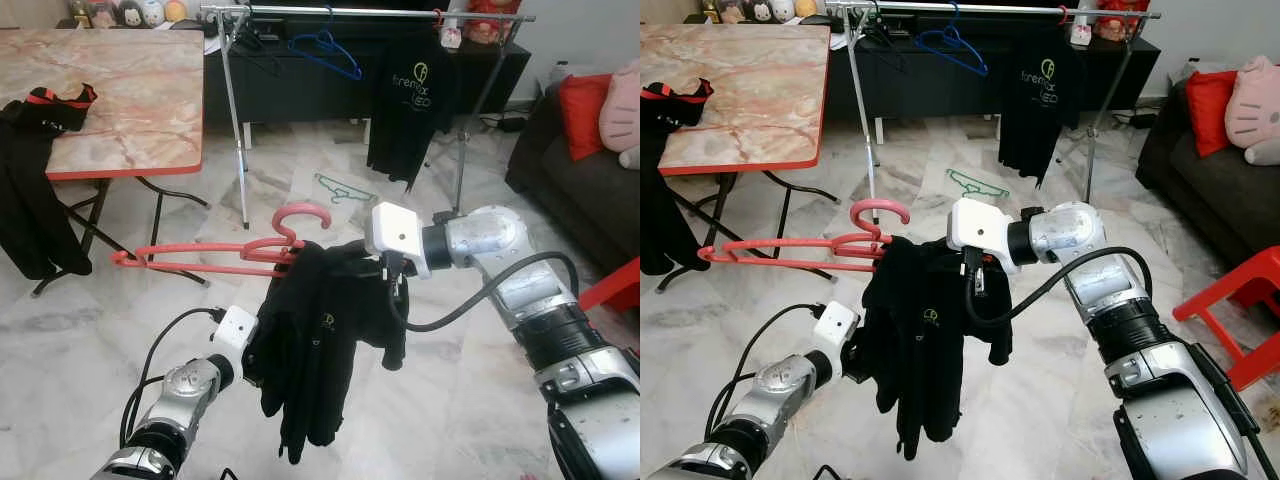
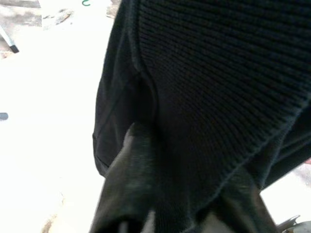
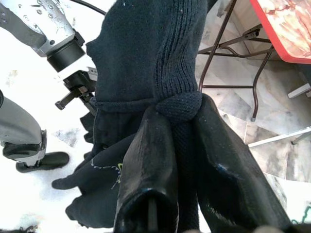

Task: Hang hanger

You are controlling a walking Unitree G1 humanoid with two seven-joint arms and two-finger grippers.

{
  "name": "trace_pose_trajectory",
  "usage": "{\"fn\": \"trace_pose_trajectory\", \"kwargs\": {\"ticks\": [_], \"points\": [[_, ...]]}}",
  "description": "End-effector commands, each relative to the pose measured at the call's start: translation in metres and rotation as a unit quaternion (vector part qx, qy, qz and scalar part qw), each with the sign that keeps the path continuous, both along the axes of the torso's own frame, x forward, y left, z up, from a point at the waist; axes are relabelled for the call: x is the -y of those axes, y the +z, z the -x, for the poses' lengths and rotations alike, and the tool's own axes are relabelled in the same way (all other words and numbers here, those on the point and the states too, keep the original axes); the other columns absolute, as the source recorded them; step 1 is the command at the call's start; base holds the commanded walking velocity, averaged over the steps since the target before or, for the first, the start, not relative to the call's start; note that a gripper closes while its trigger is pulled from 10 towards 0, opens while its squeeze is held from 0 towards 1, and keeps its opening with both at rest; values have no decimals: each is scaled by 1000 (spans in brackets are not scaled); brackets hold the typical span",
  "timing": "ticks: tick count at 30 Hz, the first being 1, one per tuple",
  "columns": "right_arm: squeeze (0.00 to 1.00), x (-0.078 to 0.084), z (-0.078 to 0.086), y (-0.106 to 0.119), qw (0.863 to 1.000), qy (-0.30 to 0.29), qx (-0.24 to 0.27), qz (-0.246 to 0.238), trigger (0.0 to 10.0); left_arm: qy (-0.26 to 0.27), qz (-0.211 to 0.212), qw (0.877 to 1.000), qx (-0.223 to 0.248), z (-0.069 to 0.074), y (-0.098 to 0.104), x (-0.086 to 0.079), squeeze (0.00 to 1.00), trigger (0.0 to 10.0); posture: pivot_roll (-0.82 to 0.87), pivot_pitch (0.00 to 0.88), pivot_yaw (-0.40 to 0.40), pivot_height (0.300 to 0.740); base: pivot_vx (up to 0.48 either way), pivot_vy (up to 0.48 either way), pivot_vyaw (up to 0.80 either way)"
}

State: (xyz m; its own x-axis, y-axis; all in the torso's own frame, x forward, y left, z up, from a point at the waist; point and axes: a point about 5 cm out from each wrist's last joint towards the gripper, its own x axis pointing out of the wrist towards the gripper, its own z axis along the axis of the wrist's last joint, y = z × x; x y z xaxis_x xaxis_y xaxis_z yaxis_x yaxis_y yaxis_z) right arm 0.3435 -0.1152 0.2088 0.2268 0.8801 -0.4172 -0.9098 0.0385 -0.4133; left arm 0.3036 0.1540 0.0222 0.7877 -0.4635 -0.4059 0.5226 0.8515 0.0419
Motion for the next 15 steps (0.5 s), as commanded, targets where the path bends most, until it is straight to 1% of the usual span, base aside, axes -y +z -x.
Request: {"fn": "trace_pose_trajectory", "kwargs": {"ticks": [1, 7, 15], "points": [[0, 1, -1, 15, 1000, -1, 26, -14, 0, -3, 0, 1000, 0, 0, 0, 1, 0, 0, -68, 44, -91, 740, 0, 0, 0], [0, 3, -2, 10, 1000, -7, 24, -9, 0, -7, -1, 1000, -1, 1, -1, 1, 0, 0, -63, 48, -89, 740, 0, 0, 0], [0, 4, -1, 7, 1000, -13, 21, -10, 0, 22, -18, 1000, -3, 1, -3, -9, 0, 0, -61, 48, -86, 740, 0, 0, 0]]}}
